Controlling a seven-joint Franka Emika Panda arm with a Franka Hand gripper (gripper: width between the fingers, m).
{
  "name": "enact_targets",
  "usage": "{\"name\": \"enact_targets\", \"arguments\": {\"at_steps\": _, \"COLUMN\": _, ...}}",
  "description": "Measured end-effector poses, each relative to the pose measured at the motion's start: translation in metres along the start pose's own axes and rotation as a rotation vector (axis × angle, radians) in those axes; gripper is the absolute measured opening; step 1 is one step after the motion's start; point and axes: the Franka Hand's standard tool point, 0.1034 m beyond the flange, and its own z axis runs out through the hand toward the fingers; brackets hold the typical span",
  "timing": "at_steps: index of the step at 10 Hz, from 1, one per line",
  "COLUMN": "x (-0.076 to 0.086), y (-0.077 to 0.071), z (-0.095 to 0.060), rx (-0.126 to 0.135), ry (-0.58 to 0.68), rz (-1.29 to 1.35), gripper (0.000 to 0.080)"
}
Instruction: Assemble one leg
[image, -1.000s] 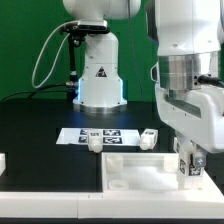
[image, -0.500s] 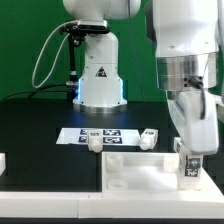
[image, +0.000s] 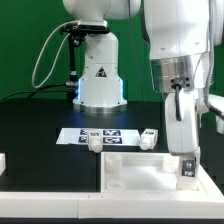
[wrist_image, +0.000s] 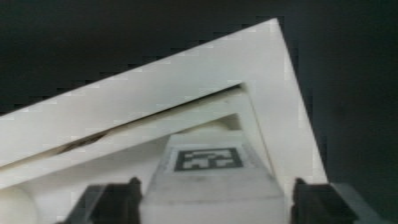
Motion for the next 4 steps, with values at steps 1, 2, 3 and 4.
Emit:
{"name": "enact_targets", "arguments": {"at_steps": 1, "x": -0.007, "y": 0.002, "z": -0.011, "rx": 0.007, "ry": -0.011, "rz": -0.017, "gripper": 0.0518}}
{"name": "enact_targets", "arguments": {"at_steps": 2, "x": -0.011, "y": 0.006, "z": -0.027, "rx": 0.016, "ry": -0.025, "rz": -0.04, "gripper": 0.0621}}
{"name": "enact_targets", "arguments": {"at_steps": 3, "x": -0.013, "y": 0.009, "z": -0.04, "rx": 0.018, "ry": -0.037, "rz": -0.043, "gripper": 0.0621}}
{"name": "enact_targets", "arguments": {"at_steps": 4, "x": -0.011, "y": 0.01, "z": -0.038, "rx": 0.016, "ry": -0.034, "rz": -0.042, "gripper": 0.0644}}
